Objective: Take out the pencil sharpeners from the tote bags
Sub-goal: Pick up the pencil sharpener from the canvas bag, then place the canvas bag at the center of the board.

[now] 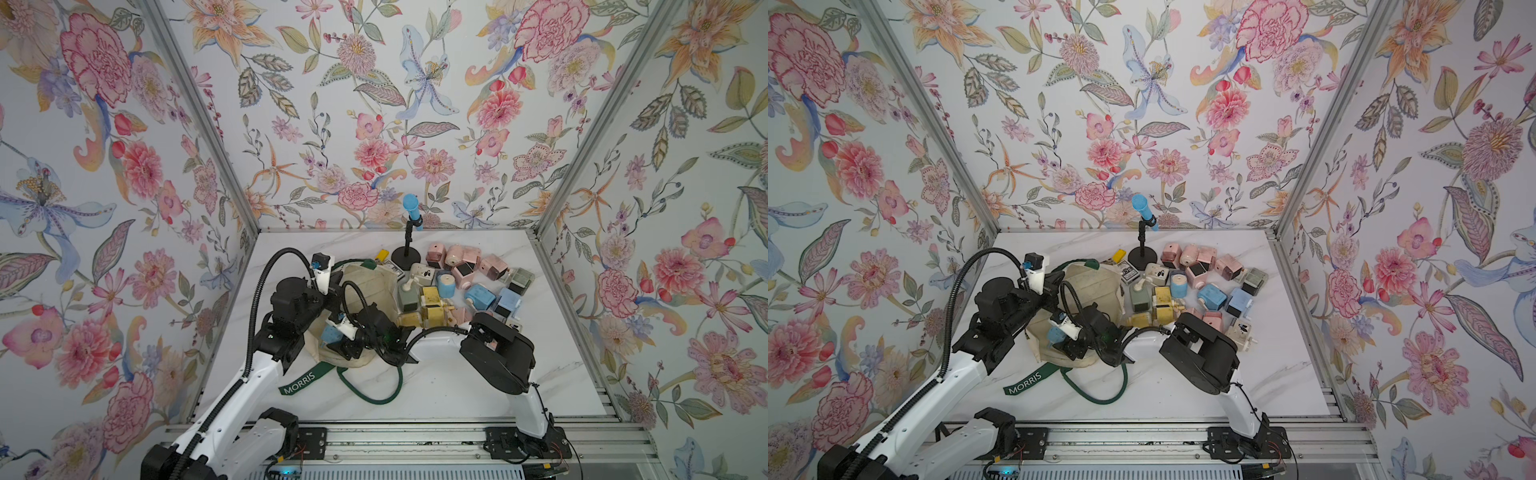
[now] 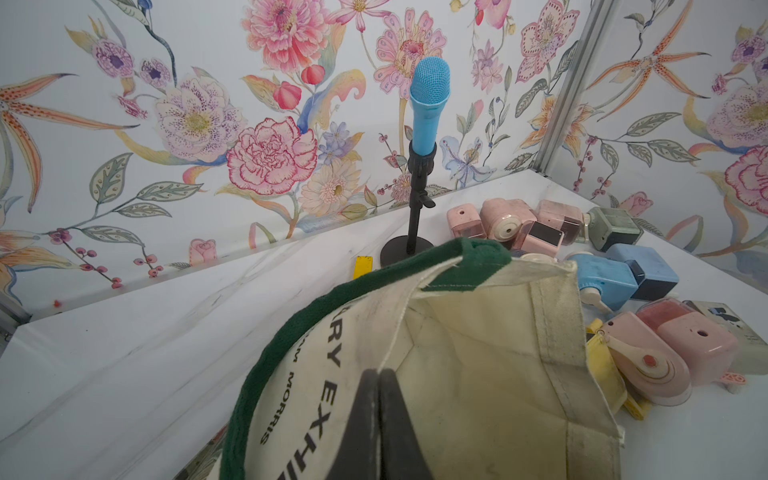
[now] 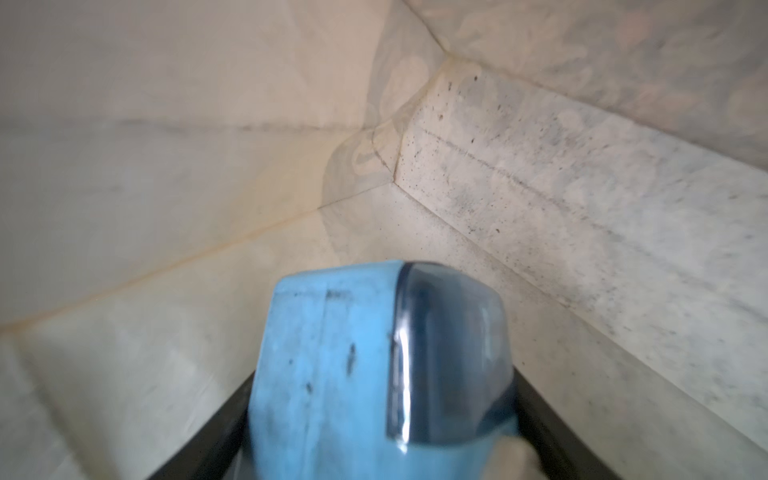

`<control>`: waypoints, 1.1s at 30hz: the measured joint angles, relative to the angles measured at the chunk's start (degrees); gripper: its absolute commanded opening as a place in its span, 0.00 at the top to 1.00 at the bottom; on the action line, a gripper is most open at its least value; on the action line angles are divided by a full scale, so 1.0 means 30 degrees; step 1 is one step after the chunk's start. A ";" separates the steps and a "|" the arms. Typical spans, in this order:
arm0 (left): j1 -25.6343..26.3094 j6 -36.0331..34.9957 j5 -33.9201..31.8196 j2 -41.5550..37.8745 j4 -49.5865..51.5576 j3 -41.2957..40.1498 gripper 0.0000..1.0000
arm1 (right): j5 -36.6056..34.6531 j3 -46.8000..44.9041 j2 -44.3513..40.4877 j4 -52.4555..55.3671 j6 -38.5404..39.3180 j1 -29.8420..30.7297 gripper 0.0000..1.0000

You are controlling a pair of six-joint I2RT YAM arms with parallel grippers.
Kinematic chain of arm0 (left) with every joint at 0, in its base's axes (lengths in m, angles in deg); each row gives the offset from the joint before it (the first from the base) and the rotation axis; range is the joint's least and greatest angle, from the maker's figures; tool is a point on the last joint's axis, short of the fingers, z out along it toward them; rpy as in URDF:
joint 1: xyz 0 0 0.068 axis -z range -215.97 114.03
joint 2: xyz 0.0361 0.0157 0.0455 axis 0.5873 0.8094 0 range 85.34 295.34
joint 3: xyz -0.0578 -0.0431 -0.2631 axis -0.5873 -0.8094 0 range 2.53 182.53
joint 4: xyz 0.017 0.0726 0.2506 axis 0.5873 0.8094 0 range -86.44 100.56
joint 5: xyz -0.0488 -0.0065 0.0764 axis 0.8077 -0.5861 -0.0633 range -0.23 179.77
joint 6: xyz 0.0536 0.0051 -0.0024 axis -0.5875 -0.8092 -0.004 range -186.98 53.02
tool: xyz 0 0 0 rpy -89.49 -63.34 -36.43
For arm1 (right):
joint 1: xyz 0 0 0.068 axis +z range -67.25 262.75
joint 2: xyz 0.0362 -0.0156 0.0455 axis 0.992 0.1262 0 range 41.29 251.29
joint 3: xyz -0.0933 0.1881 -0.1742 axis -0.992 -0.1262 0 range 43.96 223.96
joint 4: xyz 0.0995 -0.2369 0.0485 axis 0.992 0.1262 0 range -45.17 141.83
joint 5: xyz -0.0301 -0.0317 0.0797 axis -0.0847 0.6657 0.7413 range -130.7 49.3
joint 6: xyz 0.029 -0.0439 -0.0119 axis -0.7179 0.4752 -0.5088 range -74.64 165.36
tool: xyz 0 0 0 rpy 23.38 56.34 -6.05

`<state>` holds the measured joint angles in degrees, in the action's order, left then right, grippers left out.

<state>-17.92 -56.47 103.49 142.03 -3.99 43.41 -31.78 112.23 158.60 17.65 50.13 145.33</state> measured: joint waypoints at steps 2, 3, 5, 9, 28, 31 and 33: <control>-0.0219 0.0342 -0.0153 0.0350 0.0022 0.0291 1.00 | -0.0022 -0.1042 -0.1158 -0.0335 0.0058 0.0015 0.37; -0.0328 0.0532 -0.0197 0.0488 0.0095 0.0444 1.00 | -0.0029 -0.1625 -0.1763 -0.0503 0.0073 0.0029 0.37; -0.0474 0.0911 -0.0240 0.0787 0.0197 0.0772 1.00 | -0.0029 -0.2827 -0.2987 -0.0772 0.0073 0.0029 0.37; -0.0648 0.1953 -0.0393 0.1945 0.1027 0.2200 1.00 | -0.0109 -0.5166 -0.5705 -0.0874 0.0066 0.0022 0.37; -0.5530 0.5960 0.2426 1.3675 0.6193 1.3777 1.00 | -0.1355 -1.3537 -1.9875 0.0277 -0.1989 -0.2375 0.36; -0.6462 0.5960 0.3198 1.5599 0.6688 1.5402 0.86 | -0.2025 -1.4047 -2.0349 0.0896 -0.2499 -0.3053 0.36; -0.6936 0.6047 0.3789 1.6662 0.6900 1.6364 0.81 | -0.2295 -1.4294 -2.0560 0.1253 -0.2856 -0.3577 0.37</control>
<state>-38.73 -38.33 114.85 192.01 16.71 92.50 -38.66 69.35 96.92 21.41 41.57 134.60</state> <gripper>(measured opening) 0.144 0.747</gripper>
